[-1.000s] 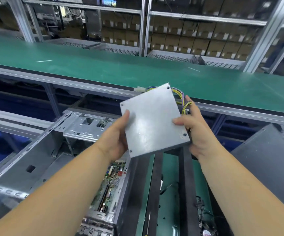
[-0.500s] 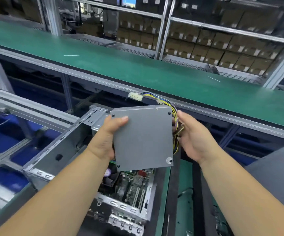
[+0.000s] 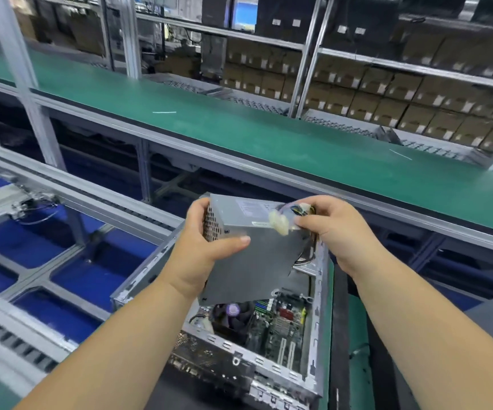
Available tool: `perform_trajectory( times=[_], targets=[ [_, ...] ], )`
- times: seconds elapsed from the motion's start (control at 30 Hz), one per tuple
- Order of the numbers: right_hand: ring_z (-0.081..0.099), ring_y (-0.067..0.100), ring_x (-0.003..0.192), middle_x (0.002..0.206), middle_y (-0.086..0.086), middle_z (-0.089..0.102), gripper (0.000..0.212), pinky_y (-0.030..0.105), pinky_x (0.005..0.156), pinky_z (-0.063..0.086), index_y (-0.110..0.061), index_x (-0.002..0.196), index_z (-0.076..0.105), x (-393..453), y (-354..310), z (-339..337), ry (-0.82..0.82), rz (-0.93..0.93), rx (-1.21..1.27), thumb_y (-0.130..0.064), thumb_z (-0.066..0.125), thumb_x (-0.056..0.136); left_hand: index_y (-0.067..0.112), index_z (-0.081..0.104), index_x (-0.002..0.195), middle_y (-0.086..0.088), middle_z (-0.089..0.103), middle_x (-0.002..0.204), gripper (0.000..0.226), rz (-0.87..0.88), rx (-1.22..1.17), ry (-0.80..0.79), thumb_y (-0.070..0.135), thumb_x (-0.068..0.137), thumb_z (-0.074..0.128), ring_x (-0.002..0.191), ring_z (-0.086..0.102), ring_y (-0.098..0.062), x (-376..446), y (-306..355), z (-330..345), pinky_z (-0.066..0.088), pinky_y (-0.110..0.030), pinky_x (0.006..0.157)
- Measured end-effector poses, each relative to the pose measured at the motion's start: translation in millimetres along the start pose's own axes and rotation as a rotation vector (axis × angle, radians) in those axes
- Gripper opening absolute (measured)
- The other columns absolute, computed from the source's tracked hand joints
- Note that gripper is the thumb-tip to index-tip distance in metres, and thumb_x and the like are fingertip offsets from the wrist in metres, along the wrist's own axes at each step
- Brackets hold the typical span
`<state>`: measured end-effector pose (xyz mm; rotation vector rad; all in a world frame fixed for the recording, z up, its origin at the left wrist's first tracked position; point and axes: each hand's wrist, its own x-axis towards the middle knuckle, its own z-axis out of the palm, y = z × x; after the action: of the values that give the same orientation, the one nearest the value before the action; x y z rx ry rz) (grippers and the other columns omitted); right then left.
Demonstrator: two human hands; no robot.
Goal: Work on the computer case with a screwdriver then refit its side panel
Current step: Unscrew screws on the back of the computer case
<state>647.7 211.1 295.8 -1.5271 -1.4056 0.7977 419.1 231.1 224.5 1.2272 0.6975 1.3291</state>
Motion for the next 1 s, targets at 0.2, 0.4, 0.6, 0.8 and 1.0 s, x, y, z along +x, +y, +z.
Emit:
perform_trajectory(
  times=[0.2, 0.4, 0.6, 0.8, 1.0],
  targets=[
    [0.058, 0.000, 0.080, 0.129, -0.014, 0.044, 0.036, 0.017, 0.065, 0.044, -0.050, 0.123, 0.052, -6.6, -28.6, 34.9, -0.210, -0.004, -0.349, -0.044, 0.048, 0.088, 0.033, 0.051, 0.122, 0.003, 0.066, 0.119, 0.078, 0.063, 0.105, -0.014, 0.027, 0.056, 0.092, 0.113, 0.063, -0.018, 1.4, 13.2, -24.3, 0.052, -0.034, 0.090],
    [0.027, 0.014, 0.140, 0.154, -0.026, 0.012, 0.084, 0.038, 0.108, 0.032, -0.051, 0.145, 0.033, -9.0, -58.2, 56.7, -0.525, 0.017, -0.379, -0.034, 0.054, 0.065, 0.035, 0.052, 0.120, 0.002, 0.063, 0.122, 0.075, 0.074, 0.141, -0.012, 0.028, 0.056, 0.092, 0.114, 0.062, -0.017, 4.0, 21.2, -52.5, 0.051, -0.037, 0.091],
    [0.001, 0.011, 0.151, 0.158, -0.033, -0.009, 0.112, 0.039, 0.116, 0.028, -0.060, 0.148, 0.001, 2.8, -67.0, 82.9, -0.606, -0.087, -0.759, -0.037, 0.076, 0.068, 0.043, 0.052, 0.117, 0.001, 0.057, 0.126, 0.077, 0.063, 0.199, -0.018, 0.039, 0.052, 0.093, 0.116, 0.058, -0.016, 13.1, 27.8, -79.3, 0.050, -0.046, 0.097],
    [0.038, 0.015, 0.135, 0.156, -0.015, 0.026, 0.126, 0.033, 0.105, 0.041, -0.051, 0.153, 0.006, 23.1, -71.3, 111.6, -0.475, -0.185, -0.898, -0.052, 0.090, 0.058, 0.038, 0.050, 0.119, -0.003, 0.056, 0.127, 0.082, 0.010, 0.188, -0.073, 0.042, 0.050, 0.094, 0.117, 0.058, -0.019, 13.9, 21.4, -91.2, 0.049, -0.049, 0.098],
    [0.047, 0.014, 0.119, 0.132, -0.011, 0.039, 0.113, 0.033, 0.101, 0.043, -0.038, 0.149, 0.031, 36.0, -59.0, 110.7, -0.545, -0.225, -0.867, -0.046, 0.093, 0.055, 0.035, 0.047, 0.121, 0.000, 0.057, 0.127, 0.084, -0.030, 0.183, -0.093, 0.038, 0.051, 0.093, 0.117, 0.057, -0.013, 6.9, 11.1, -88.1, 0.050, -0.035, 0.095]
  ],
)
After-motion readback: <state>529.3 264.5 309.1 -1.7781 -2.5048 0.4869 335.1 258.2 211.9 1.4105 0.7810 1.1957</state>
